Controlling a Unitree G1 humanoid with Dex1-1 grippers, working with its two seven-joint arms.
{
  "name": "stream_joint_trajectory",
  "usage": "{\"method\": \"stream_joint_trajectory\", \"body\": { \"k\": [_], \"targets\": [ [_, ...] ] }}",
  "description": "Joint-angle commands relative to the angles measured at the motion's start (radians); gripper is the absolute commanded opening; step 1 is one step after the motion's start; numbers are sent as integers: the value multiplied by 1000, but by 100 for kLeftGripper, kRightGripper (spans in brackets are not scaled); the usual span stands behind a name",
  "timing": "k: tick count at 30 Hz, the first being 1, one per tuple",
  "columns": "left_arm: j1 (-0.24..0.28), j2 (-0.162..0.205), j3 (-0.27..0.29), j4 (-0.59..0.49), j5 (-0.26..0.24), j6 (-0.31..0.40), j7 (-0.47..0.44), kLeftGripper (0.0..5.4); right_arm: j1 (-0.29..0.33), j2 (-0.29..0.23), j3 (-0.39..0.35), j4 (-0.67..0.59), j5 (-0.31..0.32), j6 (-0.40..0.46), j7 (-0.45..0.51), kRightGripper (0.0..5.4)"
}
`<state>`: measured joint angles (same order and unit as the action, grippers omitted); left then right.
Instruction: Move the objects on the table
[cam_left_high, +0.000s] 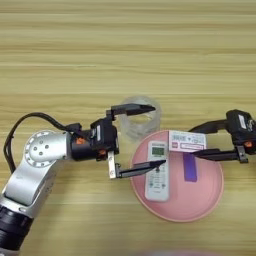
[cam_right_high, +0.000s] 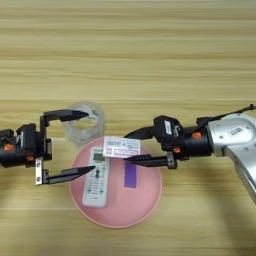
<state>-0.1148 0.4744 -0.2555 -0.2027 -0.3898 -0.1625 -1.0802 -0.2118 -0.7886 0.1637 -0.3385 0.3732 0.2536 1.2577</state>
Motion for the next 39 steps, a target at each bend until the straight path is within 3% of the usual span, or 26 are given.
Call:
{"method": "stream_joint_trajectory", "body": {
  "k": [1,25,39],
  "targets": [
    [-11,9,-11,15,32,-2,-14,540,-26,-2,11,-30,11,18,4,209],
    [-22,-19,-43,36,58,-10,-24,540,-35,42,16,-53,37,40,-28,209],
    [-22,-28,-52,39,69,-21,-20,392,-39,57,27,-50,36,38,-35,209]
  ]
}}
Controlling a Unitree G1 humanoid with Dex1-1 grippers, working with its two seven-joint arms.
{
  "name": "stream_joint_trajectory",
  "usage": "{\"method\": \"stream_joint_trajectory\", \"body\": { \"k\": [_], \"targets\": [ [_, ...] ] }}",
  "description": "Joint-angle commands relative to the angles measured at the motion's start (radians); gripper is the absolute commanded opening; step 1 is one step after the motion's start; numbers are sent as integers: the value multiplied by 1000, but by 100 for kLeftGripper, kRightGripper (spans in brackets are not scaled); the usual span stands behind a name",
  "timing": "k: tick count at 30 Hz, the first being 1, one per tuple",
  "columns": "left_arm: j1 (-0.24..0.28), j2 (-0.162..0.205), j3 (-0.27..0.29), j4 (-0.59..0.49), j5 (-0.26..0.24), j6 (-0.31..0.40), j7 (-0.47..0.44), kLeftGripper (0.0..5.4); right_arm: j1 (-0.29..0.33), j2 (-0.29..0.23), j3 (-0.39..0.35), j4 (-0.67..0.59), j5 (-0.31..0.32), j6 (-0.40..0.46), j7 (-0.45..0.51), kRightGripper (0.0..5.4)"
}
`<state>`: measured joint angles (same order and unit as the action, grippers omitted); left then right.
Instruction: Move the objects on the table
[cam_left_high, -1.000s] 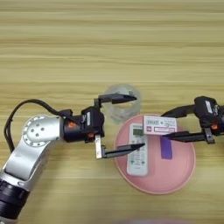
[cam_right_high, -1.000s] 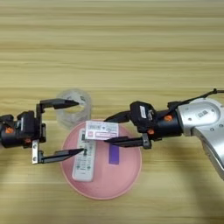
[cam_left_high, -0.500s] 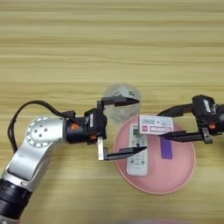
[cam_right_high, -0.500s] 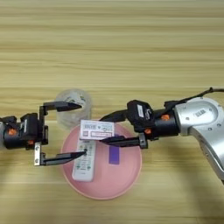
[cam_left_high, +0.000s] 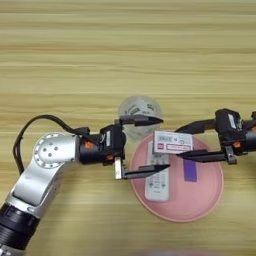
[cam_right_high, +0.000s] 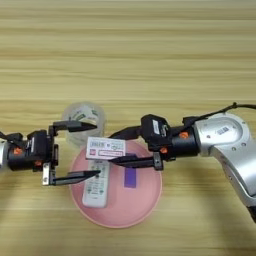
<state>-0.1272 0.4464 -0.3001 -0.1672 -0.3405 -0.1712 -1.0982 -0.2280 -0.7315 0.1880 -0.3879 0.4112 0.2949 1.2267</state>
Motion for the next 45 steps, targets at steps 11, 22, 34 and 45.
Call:
{"method": "stream_joint_trajectory", "body": {
  "k": [11,22,34,45],
  "targets": [
    [-11,-9,-5,7,29,-13,0,278,-12,-8,-9,-10,9,-4,3,209],
    [-11,-9,-6,8,32,-17,3,210,-9,-8,-13,-17,26,3,4,209],
    [-13,-10,-4,16,30,-23,3,210,-11,-2,-15,-20,37,15,0,209],
    [-15,-14,-3,23,31,-26,5,207,-27,8,-24,-19,65,44,-30,343]
  ]
}}
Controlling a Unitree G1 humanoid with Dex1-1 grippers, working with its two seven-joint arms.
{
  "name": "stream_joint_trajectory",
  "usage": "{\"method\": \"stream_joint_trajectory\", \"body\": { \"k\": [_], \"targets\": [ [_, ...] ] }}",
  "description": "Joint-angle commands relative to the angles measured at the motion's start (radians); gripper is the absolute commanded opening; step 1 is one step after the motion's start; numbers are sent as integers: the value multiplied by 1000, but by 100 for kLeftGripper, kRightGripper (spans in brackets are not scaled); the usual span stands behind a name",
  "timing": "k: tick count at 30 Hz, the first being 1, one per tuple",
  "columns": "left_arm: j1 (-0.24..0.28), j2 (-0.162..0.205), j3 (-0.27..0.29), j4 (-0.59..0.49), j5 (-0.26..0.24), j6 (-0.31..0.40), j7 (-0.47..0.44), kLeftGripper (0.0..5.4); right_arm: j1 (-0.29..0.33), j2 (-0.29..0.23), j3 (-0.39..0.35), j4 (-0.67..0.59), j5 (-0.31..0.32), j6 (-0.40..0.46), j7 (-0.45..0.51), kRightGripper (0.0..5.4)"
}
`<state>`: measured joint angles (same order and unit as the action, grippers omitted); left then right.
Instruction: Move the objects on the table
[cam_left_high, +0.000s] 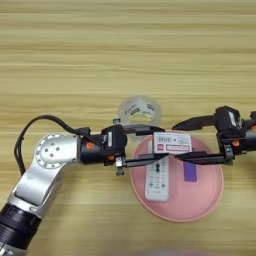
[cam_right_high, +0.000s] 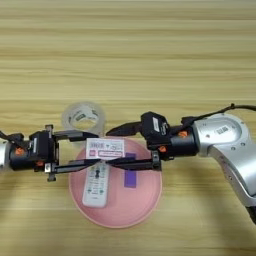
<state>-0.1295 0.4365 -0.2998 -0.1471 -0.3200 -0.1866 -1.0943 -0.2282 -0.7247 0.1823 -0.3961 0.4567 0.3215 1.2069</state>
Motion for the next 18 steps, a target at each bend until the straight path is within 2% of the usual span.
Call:
{"method": "stream_joint_trajectory", "body": {
  "k": [1,4,7,13,18],
  "targets": [
    [-13,-5,-3,4,11,-10,1,207,-28,3,-21,-10,22,18,-12,360],
    [-9,-6,-1,6,13,-12,3,207,-33,16,-42,-6,42,25,-29,396],
    [2,-5,3,10,17,-17,7,207,-33,54,-87,6,64,17,-86,436],
    [23,3,13,13,15,-26,15,207,-30,201,-189,52,65,-43,-300,524],
    [31,6,21,16,10,-29,14,207,0,289,-230,78,56,-94,-417,540]
  ]
}}
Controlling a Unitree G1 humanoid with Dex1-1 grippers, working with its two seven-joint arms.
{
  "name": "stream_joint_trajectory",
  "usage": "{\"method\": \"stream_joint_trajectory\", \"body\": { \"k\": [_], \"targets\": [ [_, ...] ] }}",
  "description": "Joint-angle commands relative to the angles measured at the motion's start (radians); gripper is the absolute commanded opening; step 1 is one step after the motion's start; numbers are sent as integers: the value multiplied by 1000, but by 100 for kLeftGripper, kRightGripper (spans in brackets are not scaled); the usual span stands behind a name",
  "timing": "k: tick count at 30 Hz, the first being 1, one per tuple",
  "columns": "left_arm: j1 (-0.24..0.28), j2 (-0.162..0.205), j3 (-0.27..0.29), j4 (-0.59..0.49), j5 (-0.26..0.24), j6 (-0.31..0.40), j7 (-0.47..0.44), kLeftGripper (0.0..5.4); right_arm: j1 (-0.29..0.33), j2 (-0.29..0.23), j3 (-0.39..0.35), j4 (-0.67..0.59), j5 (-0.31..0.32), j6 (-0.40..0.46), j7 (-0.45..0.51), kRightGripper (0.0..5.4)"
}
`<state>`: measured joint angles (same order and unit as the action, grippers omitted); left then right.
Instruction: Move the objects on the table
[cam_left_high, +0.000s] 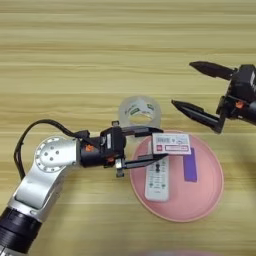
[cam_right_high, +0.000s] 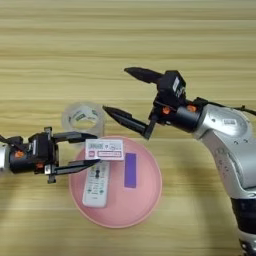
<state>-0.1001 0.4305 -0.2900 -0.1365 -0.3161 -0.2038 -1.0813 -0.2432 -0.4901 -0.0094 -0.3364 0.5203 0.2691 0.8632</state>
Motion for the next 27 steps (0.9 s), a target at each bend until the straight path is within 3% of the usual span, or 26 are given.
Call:
{"method": "stream_joint_trajectory", "body": {
  "k": [1,7,12,18,27],
  "targets": [
    [3,12,14,7,6,-12,1,207,19,76,-54,28,-11,-56,-107,540],
    [10,12,29,16,0,-23,1,207,43,149,-104,50,-42,-127,-237,540],
    [16,13,43,23,-7,-31,3,207,84,190,-107,78,-134,-214,-331,540],
    [35,12,77,33,-23,-41,7,207,84,248,-146,204,-240,-329,-481,540],
    [78,7,126,46,-36,-47,31,205,41,292,-202,462,-282,-483,-592,540]
  ]
}}
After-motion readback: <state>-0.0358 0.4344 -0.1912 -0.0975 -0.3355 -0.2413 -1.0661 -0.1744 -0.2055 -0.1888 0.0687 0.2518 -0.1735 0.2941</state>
